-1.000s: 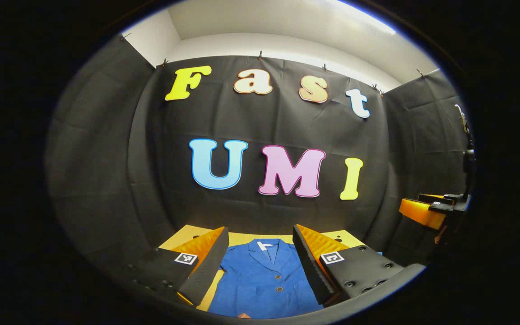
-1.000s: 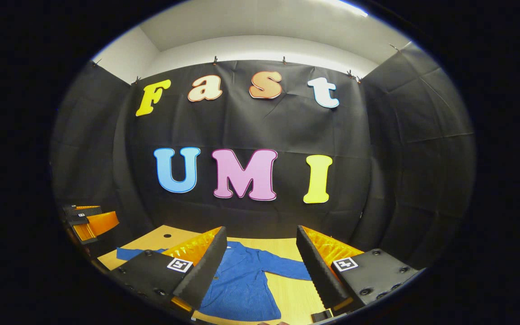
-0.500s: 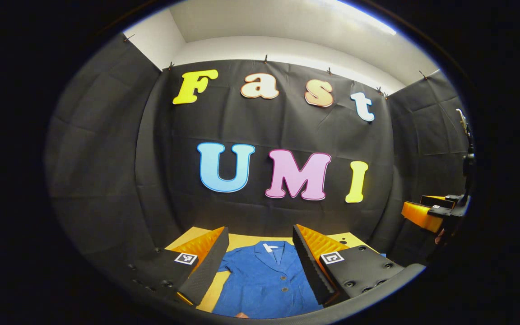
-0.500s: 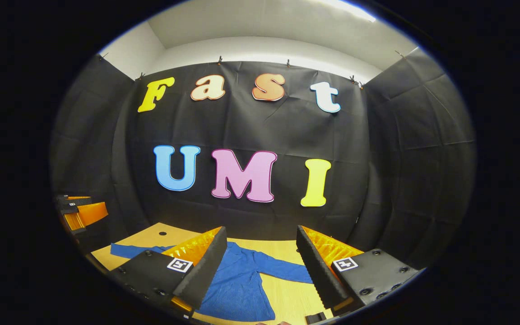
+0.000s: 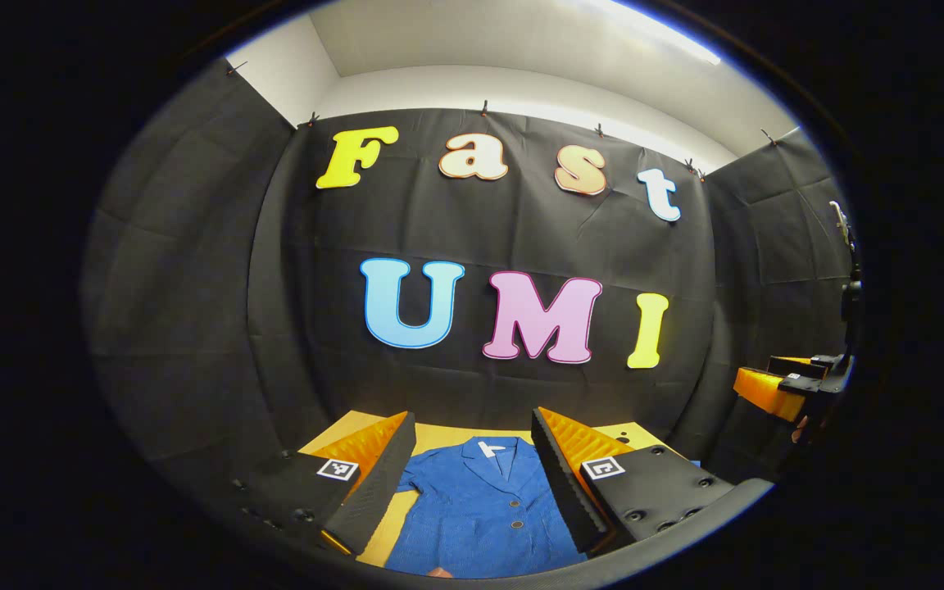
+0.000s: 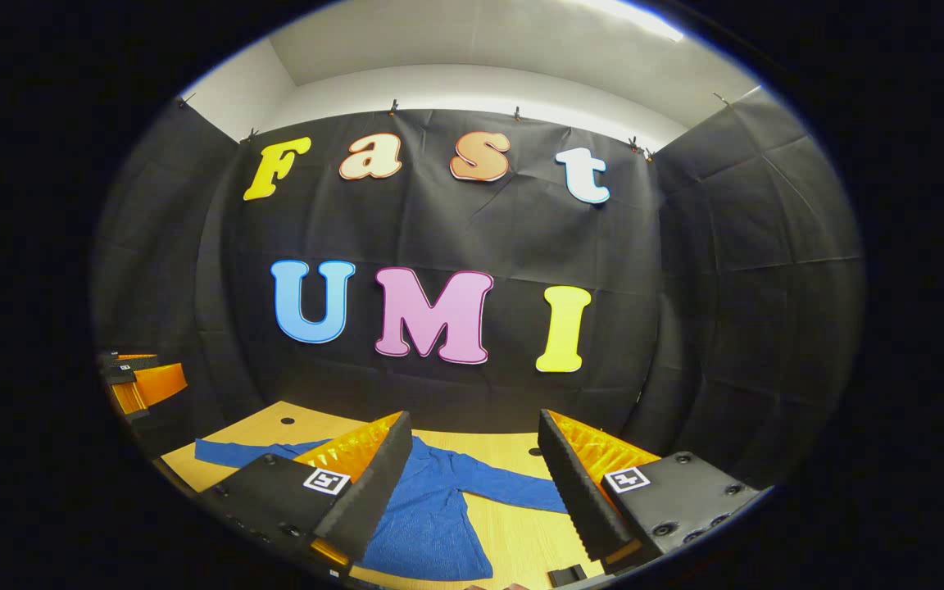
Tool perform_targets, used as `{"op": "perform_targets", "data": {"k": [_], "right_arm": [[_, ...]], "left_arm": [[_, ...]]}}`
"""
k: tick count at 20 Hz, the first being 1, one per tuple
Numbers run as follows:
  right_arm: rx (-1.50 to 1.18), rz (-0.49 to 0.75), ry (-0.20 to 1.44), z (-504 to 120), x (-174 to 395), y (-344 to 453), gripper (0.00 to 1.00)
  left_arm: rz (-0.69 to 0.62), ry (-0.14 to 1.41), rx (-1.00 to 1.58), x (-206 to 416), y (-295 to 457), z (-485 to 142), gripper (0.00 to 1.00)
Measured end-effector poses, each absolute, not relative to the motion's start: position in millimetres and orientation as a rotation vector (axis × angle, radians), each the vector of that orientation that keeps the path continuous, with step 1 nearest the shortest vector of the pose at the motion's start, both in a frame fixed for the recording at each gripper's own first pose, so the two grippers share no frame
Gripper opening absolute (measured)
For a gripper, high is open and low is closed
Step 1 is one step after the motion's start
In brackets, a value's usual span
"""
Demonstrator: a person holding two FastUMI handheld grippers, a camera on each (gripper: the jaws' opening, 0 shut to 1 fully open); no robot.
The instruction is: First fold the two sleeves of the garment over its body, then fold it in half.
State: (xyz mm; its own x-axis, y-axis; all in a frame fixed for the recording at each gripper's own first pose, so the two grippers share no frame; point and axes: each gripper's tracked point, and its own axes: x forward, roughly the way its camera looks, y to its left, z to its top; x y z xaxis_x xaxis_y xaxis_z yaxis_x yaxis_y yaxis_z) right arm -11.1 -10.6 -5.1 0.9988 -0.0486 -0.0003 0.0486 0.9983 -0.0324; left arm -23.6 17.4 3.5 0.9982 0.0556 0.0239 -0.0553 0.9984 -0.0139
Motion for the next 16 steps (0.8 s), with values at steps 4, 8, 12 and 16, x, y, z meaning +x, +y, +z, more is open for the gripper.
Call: {"op": "perform_targets", "data": {"k": [4,8,12,16], "right_arm": [[-0.035,-0.057,0.002,-5,-12,-13,0.93],[-0.042,-0.066,-0.004,-2,-13,-16,0.93],[-0.043,-0.075,-0.018,4,-13,-20,0.96],[-0.039,-0.075,-0.021,6,-13,-20,0.93]], "left_arm": [[0.063,-0.027,-0.016,-26,20,2,0.81],[0.065,-0.024,-0.021,-28,22,2,0.81],[0.077,-0.030,-0.011,-30,27,6,0.79],[0.085,-0.034,-0.009,-31,27,12,0.80]]}}
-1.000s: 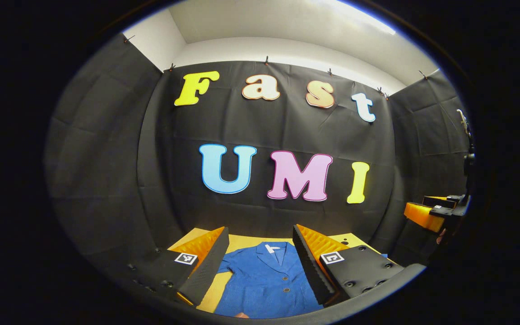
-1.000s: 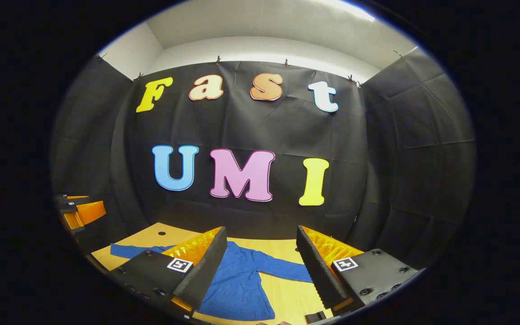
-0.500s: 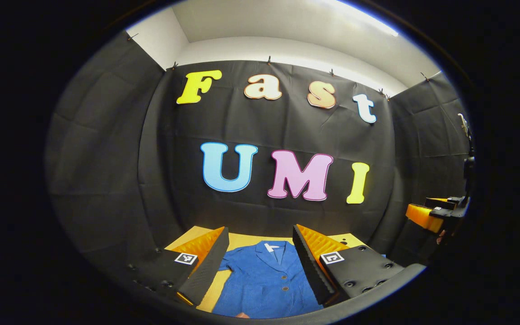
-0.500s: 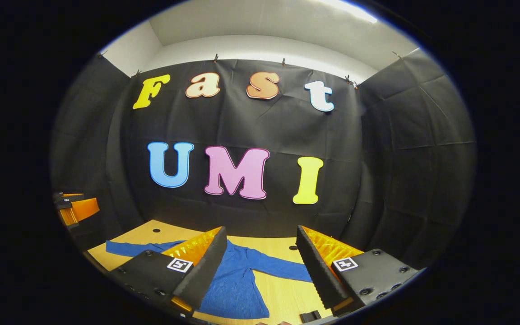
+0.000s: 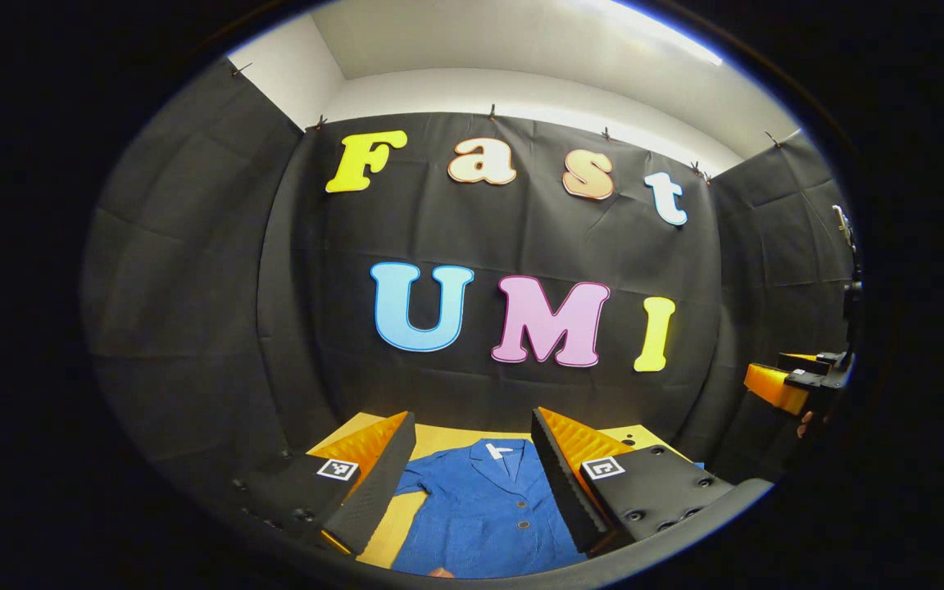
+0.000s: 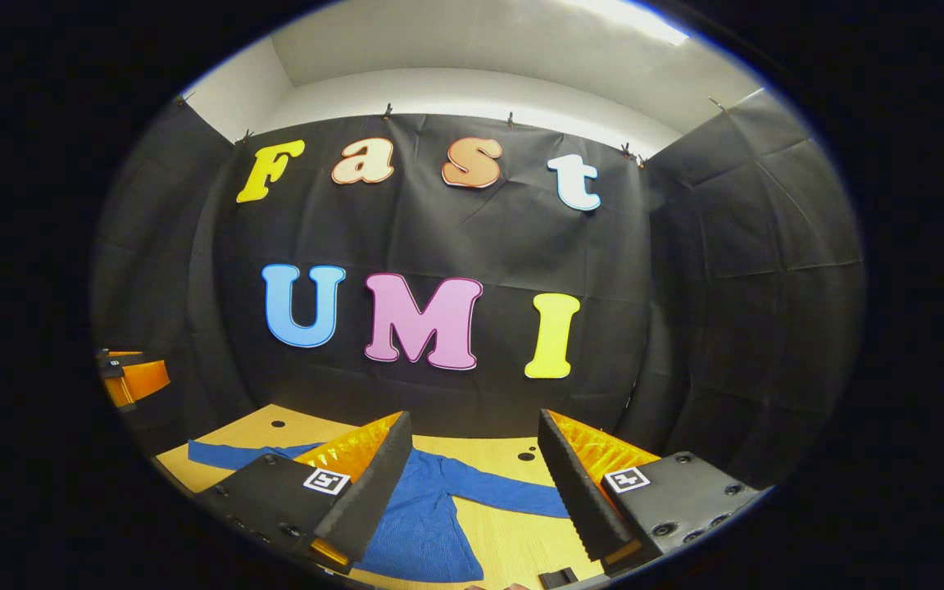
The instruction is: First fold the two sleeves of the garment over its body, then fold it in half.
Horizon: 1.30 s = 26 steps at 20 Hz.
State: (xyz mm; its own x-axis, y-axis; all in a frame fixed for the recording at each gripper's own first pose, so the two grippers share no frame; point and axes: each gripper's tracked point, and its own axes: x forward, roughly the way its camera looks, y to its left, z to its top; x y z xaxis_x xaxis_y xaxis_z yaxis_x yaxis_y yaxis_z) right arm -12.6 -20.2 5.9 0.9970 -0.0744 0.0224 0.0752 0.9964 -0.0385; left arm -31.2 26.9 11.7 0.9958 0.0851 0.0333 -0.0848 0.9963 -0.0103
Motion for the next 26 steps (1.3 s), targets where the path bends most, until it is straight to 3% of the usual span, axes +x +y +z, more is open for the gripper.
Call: {"op": "perform_targets", "data": {"k": [4,7,16,17,26], "right_arm": [[-0.042,-0.074,-0.022,8,-15,-21,0.96],[-0.042,-0.079,-0.023,9,-15,-25,0.93],[-0.010,-0.095,-0.011,3,-22,-32,0.93],[-0.004,-0.099,-0.011,2,-22,-33,0.96],[-0.020,-0.115,-0.003,-6,-20,-31,0.93]], "left_arm": [[0.092,-0.038,0.008,-31,27,16,0.81],[0.091,-0.037,0.008,-31,26,14,0.81],[0.091,-0.037,0.008,-34,25,15,0.79],[0.092,-0.038,0.009,-35,26,15,0.79],[0.099,-0.040,0.001,-35,36,15,0.80]]}}
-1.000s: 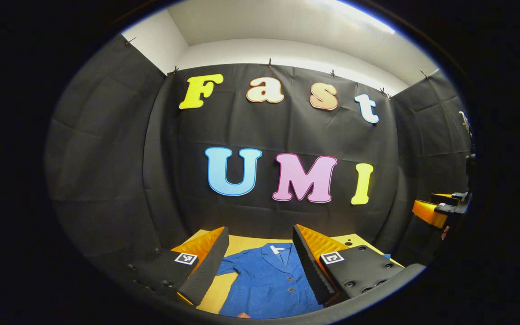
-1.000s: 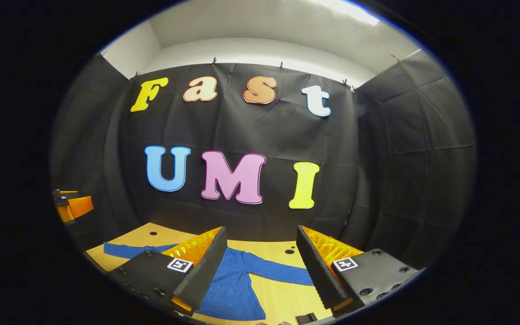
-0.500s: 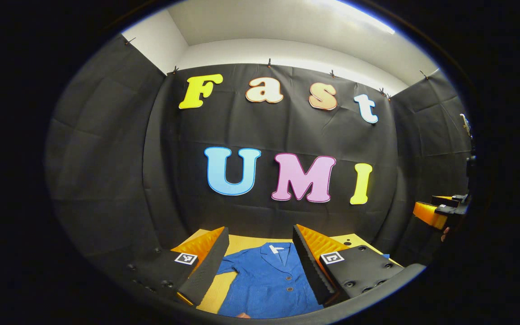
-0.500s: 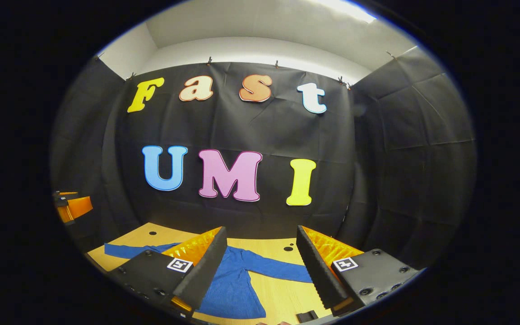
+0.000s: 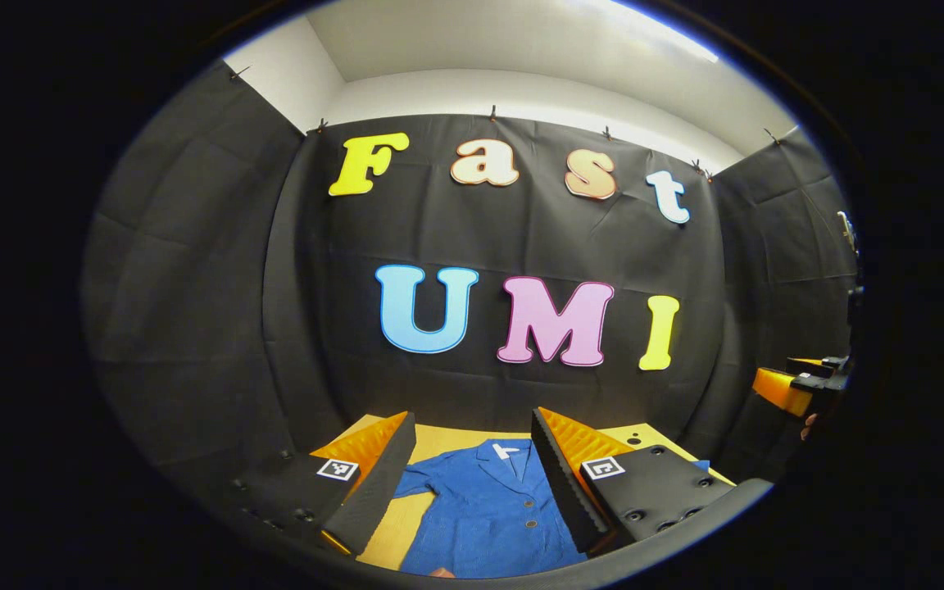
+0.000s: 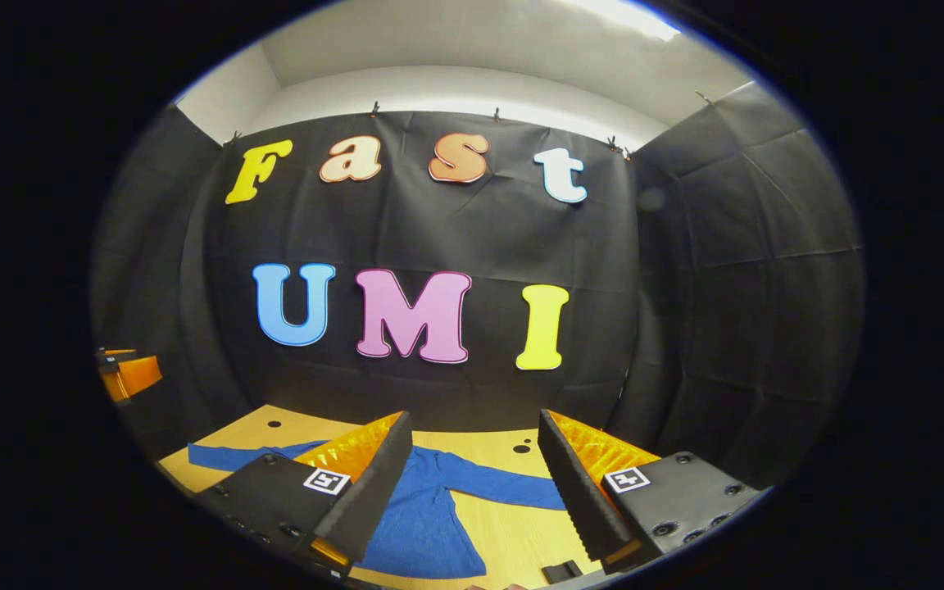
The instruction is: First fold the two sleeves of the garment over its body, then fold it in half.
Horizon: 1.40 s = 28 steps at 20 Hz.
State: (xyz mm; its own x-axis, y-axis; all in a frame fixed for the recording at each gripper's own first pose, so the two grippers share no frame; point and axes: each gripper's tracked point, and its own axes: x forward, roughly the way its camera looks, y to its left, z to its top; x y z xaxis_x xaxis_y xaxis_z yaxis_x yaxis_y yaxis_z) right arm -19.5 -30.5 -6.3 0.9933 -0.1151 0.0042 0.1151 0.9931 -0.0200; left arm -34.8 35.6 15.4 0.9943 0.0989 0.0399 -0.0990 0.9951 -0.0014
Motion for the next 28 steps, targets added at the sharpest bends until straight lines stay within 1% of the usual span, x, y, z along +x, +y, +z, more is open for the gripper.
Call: {"op": "perform_targets", "data": {"k": [1,2,3,4,5,6,7,8,10,11,12,13,14,15,16,17,18,19,20,21,24,25,26,27,28], "right_arm": [[-0.022,-0.118,-0.005,-4,-18,-30,0.96],[-0.025,-0.119,-0.008,-3,-17,-31,0.93],[-0.031,-0.122,-0.014,-1,-16,-31,0.93],[-0.042,-0.124,-0.019,1,-14,-32,0.93],[-0.052,-0.125,-0.027,3,-12,-33,0.93],[-0.060,-0.127,-0.033,5,-10,-34,0.96],[-0.061,-0.131,-0.032,6,-6,-36,0.93],[-0.060,-0.138,-0.035,8,-3,-40,0.93],[-0.072,-0.161,-0.045,12,6,-51,0.93],[-0.088,-0.174,-0.052,15,9,-58,0.97],[-0.107,-0.187,-0.068,20,14,-66,0.97],[-0.125,-0.205,-0.090,25,20,-77,0.93],[-0.147,-0.236,-0.107,28,29,-92,0.97],[-0.162,-0.265,-0.107,25,38,-110,0.97],[-0.158,-0.288,-0.074,13,47,-126,0.95],[-0.135,-0.304,-0.017,-5,53,-142,0.98],[-0.101,-0.317,0.034,-23,60,-158,0.96],[-0.070,-0.331,0.074,-39,68,-173,0.96],[-0.054,-0.343,0.091,-50,80,-189,0.96],[-0.050,-0.360,0.112,-62,91,-204,0.98],[-0.044,-0.399,0.172,-111,122,-247,0.98],[-0.033,-0.402,0.195,-132,133,-258,0.98],[-0.013,-0.409,0.235,-157,142,-269,0.98],[0.006,-0.418,0.271,-184,152,-279,0.96],[0.027,-0.433,0.317,-216,162,-289,0.98]], "left_arm": [[0.101,-0.044,0.001,-34,36,15,0.81],[0.102,-0.047,0.002,-33,38,16,0.81],[0.103,-0.048,0.001,-32,39,16,0.79],[0.102,-0.046,0.000,-31,39,16,0.81],[0.102,-0.044,-0.002,-29,39,15,0.79],[0.104,-0.043,-0.003,-29,40,14,0.81],[0.105,-0.043,-0.005,-27,41,15,0.81],[0.105,-0.046,-0.007,-26,42,16,0.81],[0.104,-0.045,-0.008,-22,44,15,0.80],[0.103,-0.041,-0.009,-18,44,13,0.81],[0.102,-0.038,-0.011,-14,44,12,0.81],[0.098,-0.034,-0.017,-10,43,11,0.80],[0.091,-0.030,-0.025,-4,41,9,0.80],[0.081,-0.025,-0.032,1,38,6,0.80],[0.075,-0.021,-0.036,7,35,5,0.80],[0.071,-0.024,-0.035,13,34,5,0.81],[0.069,-0.027,-0.030,20,31,6,0.81],[0.069,-0.027,-0.024,29,28,5,0.80],[0.067,-0.023,-0.023,38,24,5,0.79],[0.064,-0.019,-0.026,43,21,3,0.81],[0.046,-0.037,-0.040,65,4,9,0.80],[0.047,-0.041,-0.037,73,1,9,0.81],[0.056,-0.035,-0.028,82,-2,8,0.81],[0.062,-0.024,-0.015,90,-4,5,0.80],[0.063,-0.008,-0.008,99,-8,3,0.79]]}}
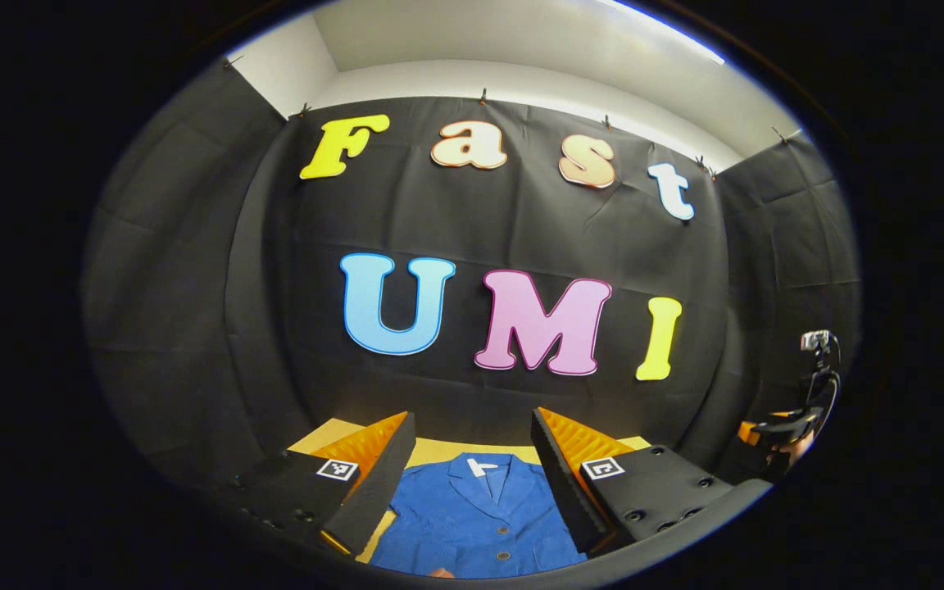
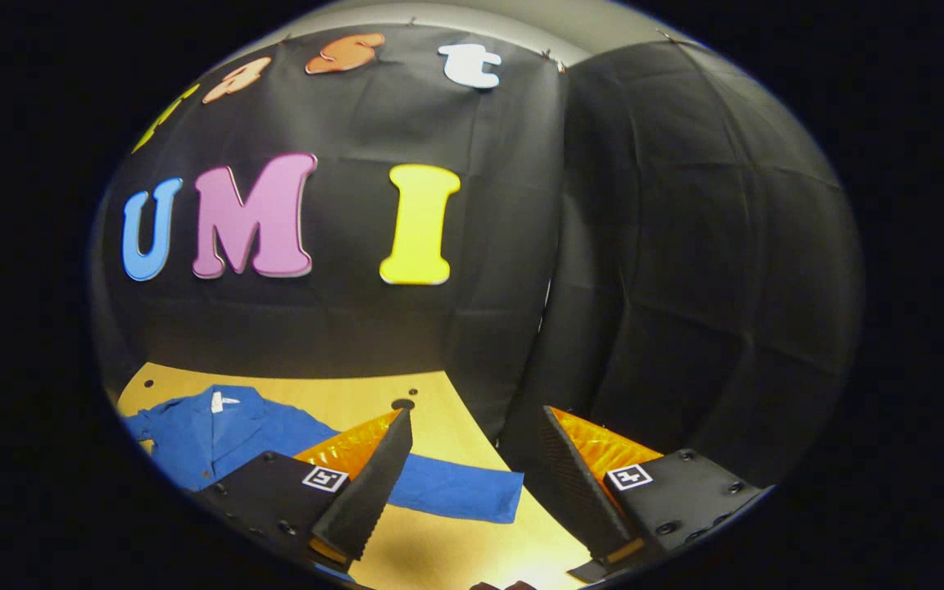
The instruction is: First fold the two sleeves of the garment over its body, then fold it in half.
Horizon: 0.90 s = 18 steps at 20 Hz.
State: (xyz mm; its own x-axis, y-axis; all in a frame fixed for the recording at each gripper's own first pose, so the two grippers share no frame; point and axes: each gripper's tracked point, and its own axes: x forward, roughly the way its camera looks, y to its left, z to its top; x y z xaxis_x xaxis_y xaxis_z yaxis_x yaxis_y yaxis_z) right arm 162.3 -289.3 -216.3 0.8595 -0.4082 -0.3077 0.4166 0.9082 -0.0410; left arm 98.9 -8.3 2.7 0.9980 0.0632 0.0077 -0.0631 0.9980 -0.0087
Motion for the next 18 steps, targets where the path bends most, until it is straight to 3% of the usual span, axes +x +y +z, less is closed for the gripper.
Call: {"op": "perform_targets", "data": {"k": [3,4,8,16,17,18], "right_arm": [[0.135,-0.460,0.492,-317,178,-307,0.94],[0.156,-0.465,0.542,-347,183,-314,0.99],[0.189,-0.519,0.762,-438,177,-339,0.98],[0.268,-0.521,0.864,-482,175,-342,1.00],[0.259,-0.522,0.849,-479,177,-342,0.95],[0.266,-0.516,0.857,-481,179,-342,1.00]], "left_arm": [[0.092,0.066,-0.016,130,-16,-13,0.81],[0.111,0.091,-0.016,139,-18,-19,0.82],[0.142,0.130,0.023,163,-38,-25,0.82],[0.061,0.186,0.032,198,-88,-46,0.82],[0.043,0.192,0.026,201,-95,-49,0.81],[0.026,0.199,0.018,204,-101,-52,0.81]]}}
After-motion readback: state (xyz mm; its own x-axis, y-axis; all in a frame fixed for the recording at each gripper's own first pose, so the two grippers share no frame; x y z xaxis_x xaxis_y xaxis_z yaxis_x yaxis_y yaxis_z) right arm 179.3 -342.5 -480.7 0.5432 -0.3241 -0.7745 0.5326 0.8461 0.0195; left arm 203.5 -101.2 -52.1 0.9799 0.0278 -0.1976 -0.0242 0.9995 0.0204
